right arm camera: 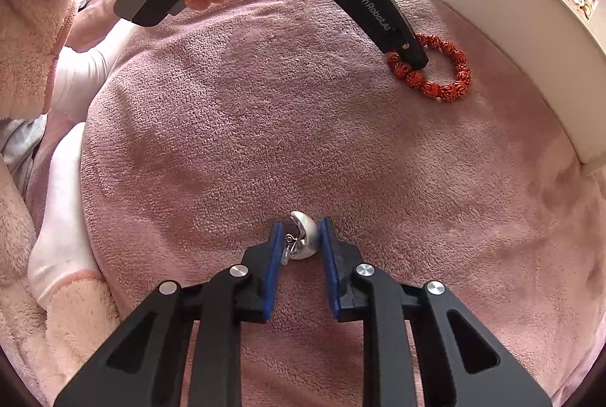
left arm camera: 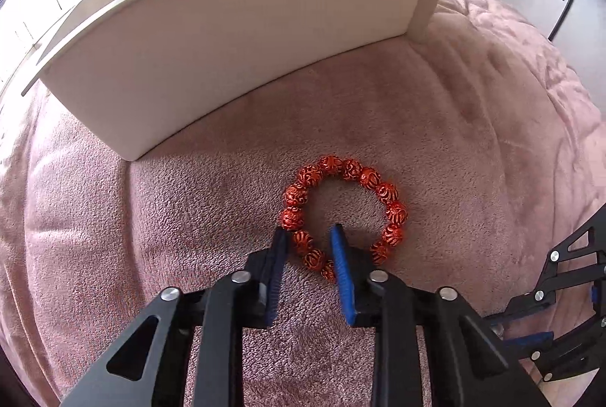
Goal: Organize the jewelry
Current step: 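Grasp the carved red bracelet with the left tool while the right tool grasps the white charm, then carry the carved bracelet and white charm over the white tray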
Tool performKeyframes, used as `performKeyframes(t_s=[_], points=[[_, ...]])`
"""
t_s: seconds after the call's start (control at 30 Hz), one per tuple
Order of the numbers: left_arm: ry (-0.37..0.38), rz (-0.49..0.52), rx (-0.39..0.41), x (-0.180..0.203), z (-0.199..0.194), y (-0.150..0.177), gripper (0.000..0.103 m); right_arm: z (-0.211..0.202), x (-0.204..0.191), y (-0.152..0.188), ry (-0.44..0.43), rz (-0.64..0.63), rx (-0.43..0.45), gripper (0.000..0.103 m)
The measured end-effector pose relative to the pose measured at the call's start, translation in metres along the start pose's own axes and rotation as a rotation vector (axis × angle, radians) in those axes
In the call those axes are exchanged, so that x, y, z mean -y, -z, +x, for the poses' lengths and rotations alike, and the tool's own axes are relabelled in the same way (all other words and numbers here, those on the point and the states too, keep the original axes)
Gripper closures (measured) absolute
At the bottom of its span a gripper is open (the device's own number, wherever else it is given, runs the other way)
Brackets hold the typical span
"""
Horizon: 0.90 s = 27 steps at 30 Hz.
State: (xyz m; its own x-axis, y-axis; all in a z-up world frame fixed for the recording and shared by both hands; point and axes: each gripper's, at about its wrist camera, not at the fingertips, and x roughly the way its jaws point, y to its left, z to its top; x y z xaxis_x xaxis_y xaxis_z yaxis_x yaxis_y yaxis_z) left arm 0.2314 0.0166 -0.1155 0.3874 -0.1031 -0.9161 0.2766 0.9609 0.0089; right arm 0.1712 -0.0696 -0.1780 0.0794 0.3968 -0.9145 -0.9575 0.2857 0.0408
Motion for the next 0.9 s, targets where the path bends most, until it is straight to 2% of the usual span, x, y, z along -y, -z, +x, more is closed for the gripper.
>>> performKeyframes(t_s=[0.07,0.37,0.47,0.7,0.83,0.9], points=[[0.009,-0.009,0.009,-0.001,-0.003,-0.001,0.084,-0.002,0.003,0.001,0.006,0.014,0.007,0.082],[-0.002,-0.006,0.031,-0.012,-0.026,0.018,0.084,-0.015,0.026,0.004,0.045,0.099,0.042,0.083],[-0.031,0.025,0.06,-0.013,-0.043,0.02,0.084,-0.019,0.032,0.005,0.051,0.118,0.051,0.084],[-0.123,0.17,0.142,-0.008,-0.09,0.025,0.086,-0.025,0.048,0.007,0.103,0.163,0.076,0.083],[-0.146,0.18,0.163,-0.013,-0.113,0.03,0.086,-0.033,0.066,0.008,0.118,0.211,0.097,0.084],[-0.159,0.183,0.176,-0.013,-0.123,0.022,0.086,-0.042,0.075,0.007,0.13,0.24,0.127,0.083]])
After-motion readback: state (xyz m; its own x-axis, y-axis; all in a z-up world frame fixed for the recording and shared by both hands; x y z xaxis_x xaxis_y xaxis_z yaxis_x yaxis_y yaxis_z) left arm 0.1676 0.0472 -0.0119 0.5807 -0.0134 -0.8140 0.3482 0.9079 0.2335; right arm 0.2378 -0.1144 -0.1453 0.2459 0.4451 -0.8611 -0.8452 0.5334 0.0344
